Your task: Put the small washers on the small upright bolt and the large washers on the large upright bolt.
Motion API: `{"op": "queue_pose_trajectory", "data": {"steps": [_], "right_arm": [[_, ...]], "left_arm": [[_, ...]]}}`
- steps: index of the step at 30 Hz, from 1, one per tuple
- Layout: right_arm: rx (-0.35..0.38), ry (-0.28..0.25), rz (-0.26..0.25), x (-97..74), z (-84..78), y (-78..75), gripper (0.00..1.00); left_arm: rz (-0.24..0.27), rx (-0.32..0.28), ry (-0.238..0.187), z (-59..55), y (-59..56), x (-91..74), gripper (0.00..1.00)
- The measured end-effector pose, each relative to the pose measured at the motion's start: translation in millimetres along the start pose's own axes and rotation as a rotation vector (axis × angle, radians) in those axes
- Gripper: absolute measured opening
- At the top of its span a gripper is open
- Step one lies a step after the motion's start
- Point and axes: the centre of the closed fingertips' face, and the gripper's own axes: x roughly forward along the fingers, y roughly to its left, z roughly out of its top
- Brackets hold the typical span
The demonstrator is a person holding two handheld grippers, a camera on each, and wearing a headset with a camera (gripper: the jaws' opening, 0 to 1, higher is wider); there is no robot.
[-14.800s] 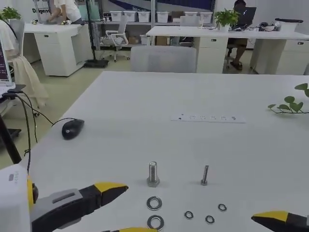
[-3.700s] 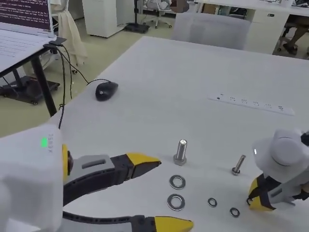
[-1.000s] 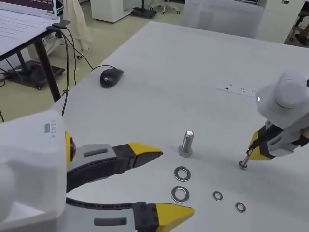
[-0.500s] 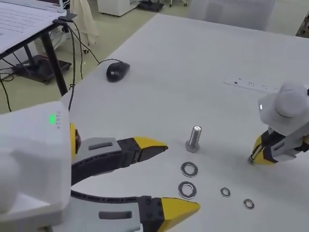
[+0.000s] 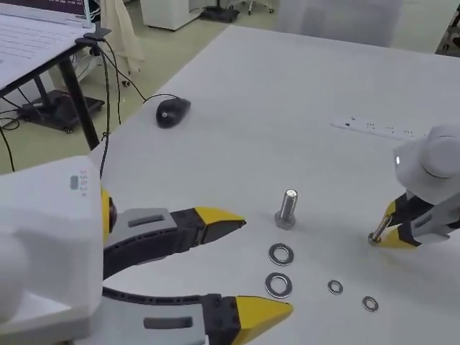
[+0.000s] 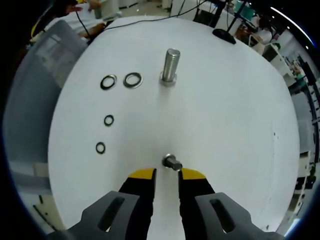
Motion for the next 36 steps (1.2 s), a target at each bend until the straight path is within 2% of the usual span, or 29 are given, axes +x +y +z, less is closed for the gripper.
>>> {"op": "queue_pose_trajectory", "data": {"steps": [4,13,16,18,20,23,28,31,36], "right_arm": [[0.035,-0.010,-0.013,-8.4,-8.4,8.7,0.18],[0.076,-0.049,-0.042,-25.1,-19.4,42.5,0.18],[0.092,-0.074,-0.035,-27.2,-20.2,55.7,0.18],[0.119,-0.068,-0.036,-24.5,-24.7,59.6,0.18],[0.119,-0.070,-0.036,-25.4,-22.4,66.7,0.18],[0.133,-0.094,-0.035,-25.8,-16.1,72.2,0.18],[0.142,-0.128,-0.041,-25.5,-2.3,80.4,0.18],[0.139,-0.138,-0.042,-24.4,7.1,88.1,0.18],[0.137,-0.147,-0.038,-21.7,13.9,97.8,0.18]], "left_arm": [[-0.012,0.020,0.000,4.7,-5.8,-2.2,0.49],[-0.006,0.048,-0.023,13.3,-12.1,-9.1,0.50],[-0.001,0.050,-0.024,11.8,-13.7,-9.4,0.49],[-0.006,0.046,-0.020,6.9,-14.7,-9.2,0.49],[-0.008,0.054,-0.009,4.3,-17.5,-9.6,0.49],[-0.012,0.041,-0.018,2.1,-19.1,-12.6,0.50],[-0.010,0.041,0.000,-2.5,-15.8,-15.4,0.49],[-0.008,0.047,-0.007,1.2,-14.6,-17.5,0.50],[-0.019,0.064,-0.021,7.5,-18.6,-18.5,0.50]]}}
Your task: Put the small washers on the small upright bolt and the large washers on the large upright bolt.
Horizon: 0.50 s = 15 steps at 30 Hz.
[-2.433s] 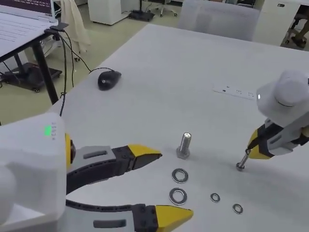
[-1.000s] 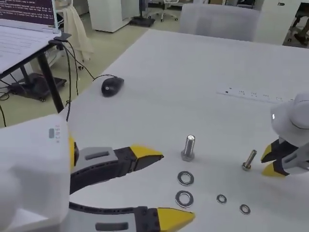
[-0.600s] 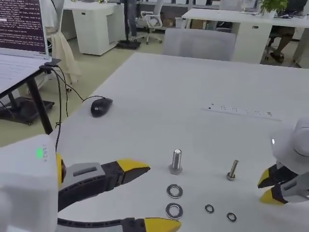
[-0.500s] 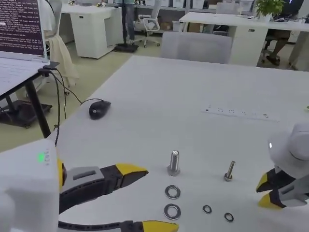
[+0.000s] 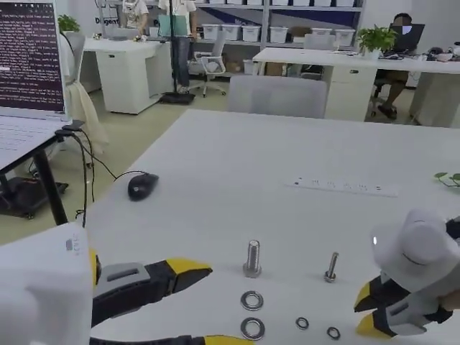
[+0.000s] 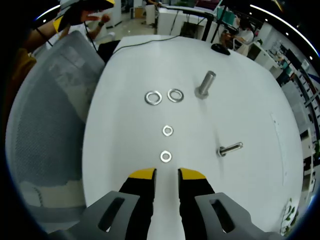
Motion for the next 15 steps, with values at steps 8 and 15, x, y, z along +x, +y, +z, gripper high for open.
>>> {"op": "queue_pose_trajectory", "data": {"steps": [8,15], "right_arm": [[-0.002,0.007,0.001,1.5,2.8,7.9,0.18],[-0.006,0.020,0.005,8.9,3.2,12.6,0.18]], "left_arm": [[-0.033,-0.041,-0.030,1.1,-9.6,-0.5,0.50],[-0.046,-0.034,-0.034,0.0,-11.3,2.6,0.50]]}}
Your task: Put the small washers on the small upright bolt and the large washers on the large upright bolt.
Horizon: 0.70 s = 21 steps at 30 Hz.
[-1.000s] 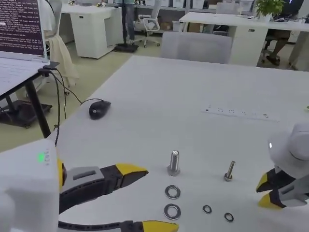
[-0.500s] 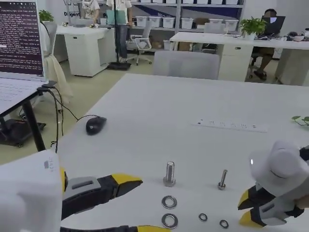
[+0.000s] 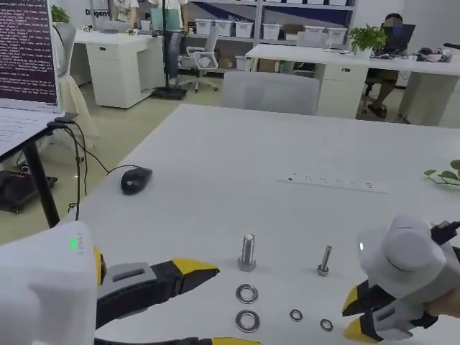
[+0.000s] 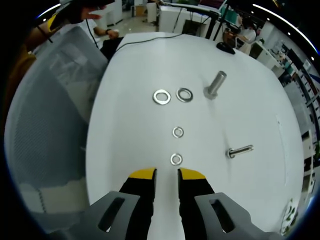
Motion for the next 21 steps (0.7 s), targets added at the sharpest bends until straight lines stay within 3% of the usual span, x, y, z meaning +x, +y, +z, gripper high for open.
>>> {"op": "queue_pose_trajectory", "data": {"steps": [7,13,21], "right_arm": [[-0.024,0.024,0.016,13.5,0.5,1.4,0.18],[-0.036,0.046,0.023,22.3,-0.7,-6.3,0.17],[-0.039,0.059,0.058,32.3,0.1,-13.1,0.18]], "left_arm": [[-0.003,-0.010,0.001,-2.5,4.8,7.9,0.50],[-0.004,-0.023,-0.009,-2.3,8.5,11.1,0.50],[0.017,-0.058,-0.010,-7.8,23.9,15.1,0.50]]}}
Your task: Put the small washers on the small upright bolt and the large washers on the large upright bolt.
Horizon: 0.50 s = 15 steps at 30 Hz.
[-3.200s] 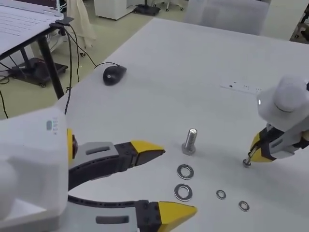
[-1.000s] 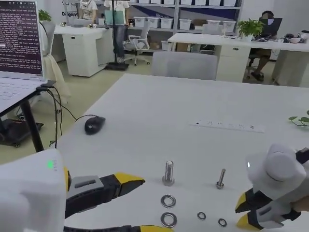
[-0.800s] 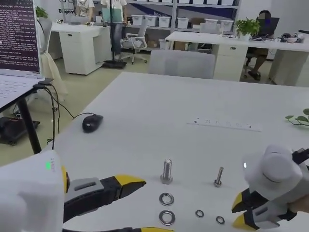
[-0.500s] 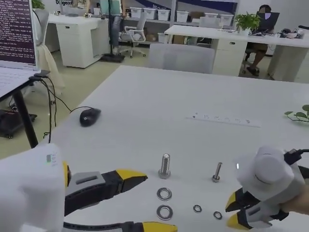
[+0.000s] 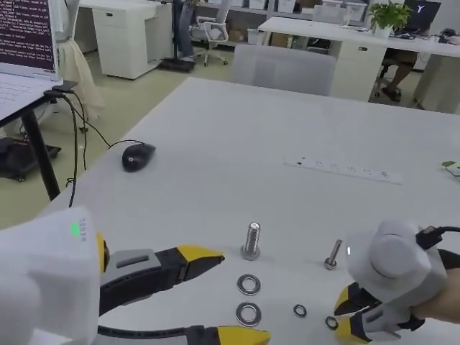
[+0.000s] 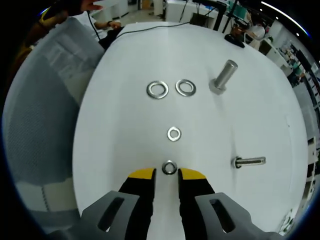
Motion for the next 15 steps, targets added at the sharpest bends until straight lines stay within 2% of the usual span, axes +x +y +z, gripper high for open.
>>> {"op": "queue_pose_trajectory", "data": {"steps": [4,7,15], "right_arm": [[-0.005,-0.003,0.021,3.9,3.8,-1.1,0.19],[-0.003,0.004,0.056,4.8,3.6,-0.5,0.18],[-0.042,0.033,0.082,4.3,1.5,-0.7,0.19]], "left_arm": [[0.006,-0.005,0.004,-0.3,3.5,1.2,0.50],[0.008,-0.009,0.006,-0.8,6.2,2.2,0.50],[0.024,-0.018,0.008,-2.6,13.1,1.6,0.50]]}}
